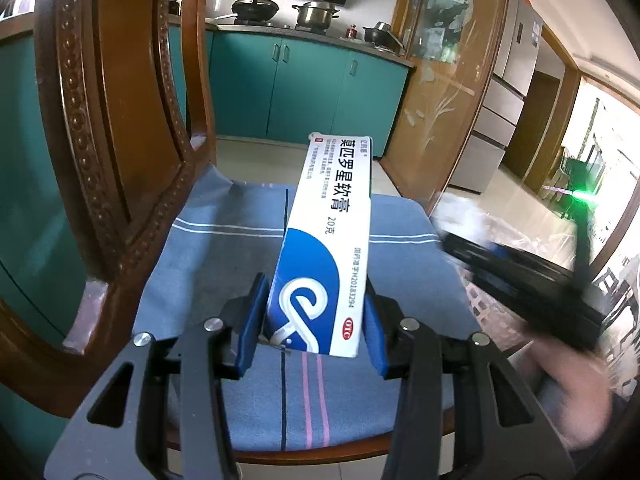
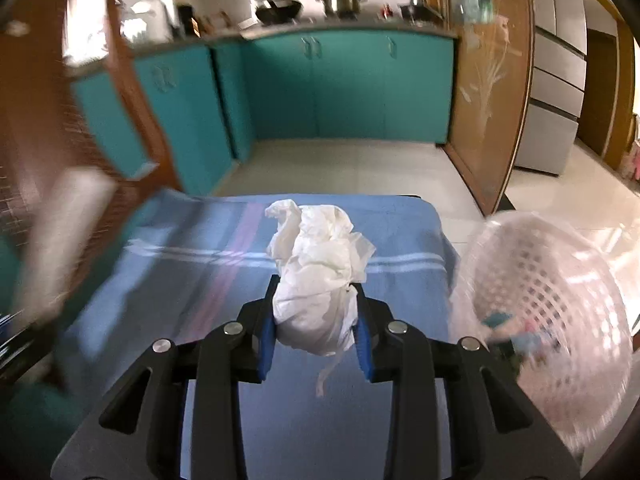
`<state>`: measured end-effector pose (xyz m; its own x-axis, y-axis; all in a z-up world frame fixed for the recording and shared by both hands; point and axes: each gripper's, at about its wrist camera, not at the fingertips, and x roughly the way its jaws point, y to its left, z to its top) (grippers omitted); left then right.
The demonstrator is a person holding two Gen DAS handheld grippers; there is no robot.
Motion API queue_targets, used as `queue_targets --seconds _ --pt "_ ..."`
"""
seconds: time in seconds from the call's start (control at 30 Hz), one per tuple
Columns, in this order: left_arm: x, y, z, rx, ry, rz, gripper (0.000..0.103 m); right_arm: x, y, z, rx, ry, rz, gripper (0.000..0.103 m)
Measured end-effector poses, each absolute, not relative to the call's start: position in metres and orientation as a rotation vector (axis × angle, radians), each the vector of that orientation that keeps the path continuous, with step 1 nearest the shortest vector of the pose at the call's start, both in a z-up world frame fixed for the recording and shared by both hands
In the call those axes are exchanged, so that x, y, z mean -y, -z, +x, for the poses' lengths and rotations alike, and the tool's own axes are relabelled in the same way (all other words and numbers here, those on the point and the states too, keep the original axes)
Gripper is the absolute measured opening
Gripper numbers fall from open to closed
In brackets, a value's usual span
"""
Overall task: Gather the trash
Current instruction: 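Grasp the white-blue medicine box with the left gripper while the right gripper grasps the white tissue, then carry the white tissue over the wastebasket and open the right gripper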
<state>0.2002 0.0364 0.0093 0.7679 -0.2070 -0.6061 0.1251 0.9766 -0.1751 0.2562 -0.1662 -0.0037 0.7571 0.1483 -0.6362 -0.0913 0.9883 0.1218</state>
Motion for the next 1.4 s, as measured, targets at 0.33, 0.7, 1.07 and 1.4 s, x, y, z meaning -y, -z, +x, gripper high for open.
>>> queue_targets --seconds 0.33,0.7,1.07,1.4 --pt "-0.016 -0.003 0.197 -0.679 0.170 -0.071 0.045 0.169 -0.009 0.166 -0.581 -0.119 0.057 0.033" --pt "-0.016 0.001 0.202 -0.687 0.142 -0.053 0.045 0.175 -0.002 0.173 -0.610 -0.153 0.089 0.034" --pt "-0.011 0.002 0.201 -0.685 0.171 -0.043 0.045 0.264 -0.041 0.179 -0.404 0.089 0.226 0.038" --pt "0.019 0.014 0.202 -0.720 0.248 0.004 0.045 0.358 -0.010 0.184 -0.458 0.234 0.491 0.087"
